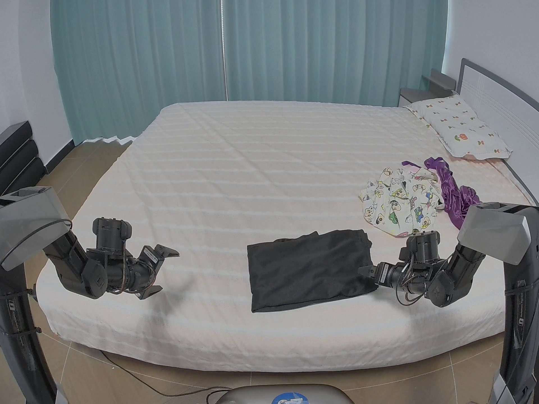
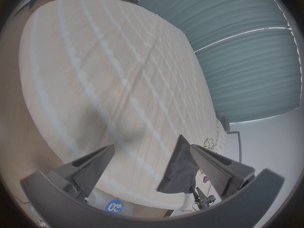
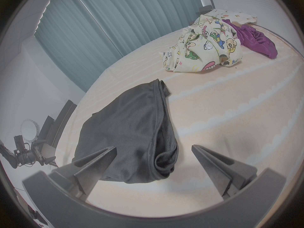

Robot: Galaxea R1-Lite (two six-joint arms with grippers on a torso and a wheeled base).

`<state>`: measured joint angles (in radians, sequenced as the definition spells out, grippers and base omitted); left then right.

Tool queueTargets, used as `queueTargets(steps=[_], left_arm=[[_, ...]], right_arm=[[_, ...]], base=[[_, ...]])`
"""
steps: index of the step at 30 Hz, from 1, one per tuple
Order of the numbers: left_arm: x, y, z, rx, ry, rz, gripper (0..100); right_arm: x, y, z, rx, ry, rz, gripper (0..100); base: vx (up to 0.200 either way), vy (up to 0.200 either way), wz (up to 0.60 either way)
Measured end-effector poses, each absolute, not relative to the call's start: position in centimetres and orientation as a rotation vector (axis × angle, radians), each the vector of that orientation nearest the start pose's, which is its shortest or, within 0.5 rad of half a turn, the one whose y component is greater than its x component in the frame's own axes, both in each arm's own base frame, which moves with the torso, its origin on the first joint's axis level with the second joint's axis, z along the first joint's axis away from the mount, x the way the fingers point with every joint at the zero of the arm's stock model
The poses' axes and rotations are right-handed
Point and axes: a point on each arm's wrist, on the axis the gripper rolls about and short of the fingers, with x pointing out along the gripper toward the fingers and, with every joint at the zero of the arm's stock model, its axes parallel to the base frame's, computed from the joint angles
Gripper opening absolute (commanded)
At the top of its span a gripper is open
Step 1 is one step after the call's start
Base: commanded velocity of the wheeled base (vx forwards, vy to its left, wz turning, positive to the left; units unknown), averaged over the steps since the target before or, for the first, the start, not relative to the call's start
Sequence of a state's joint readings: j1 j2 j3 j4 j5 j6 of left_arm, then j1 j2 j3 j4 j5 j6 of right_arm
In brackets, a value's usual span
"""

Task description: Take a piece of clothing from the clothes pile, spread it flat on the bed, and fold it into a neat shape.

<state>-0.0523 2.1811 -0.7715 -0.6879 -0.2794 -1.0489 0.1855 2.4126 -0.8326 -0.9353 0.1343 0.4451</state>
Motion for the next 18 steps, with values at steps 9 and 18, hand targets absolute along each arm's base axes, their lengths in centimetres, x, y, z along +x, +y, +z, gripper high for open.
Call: queueTargets(steps=[9,18], left_arm=[[35.0,-2.5,1.8,-1.074,0.823,0.090,100],[35.0,-2.5,1.9,-1.074,0.823,0.090,100]], right_arm=[[37.3,7.6,-4.2,0.395,0.677,0.173,0],[35.7,6.7,-4.4,0.286,0.713,0.176,0]], base=[[0.000,0.000,0.00],[0.000,0.000,0.00]])
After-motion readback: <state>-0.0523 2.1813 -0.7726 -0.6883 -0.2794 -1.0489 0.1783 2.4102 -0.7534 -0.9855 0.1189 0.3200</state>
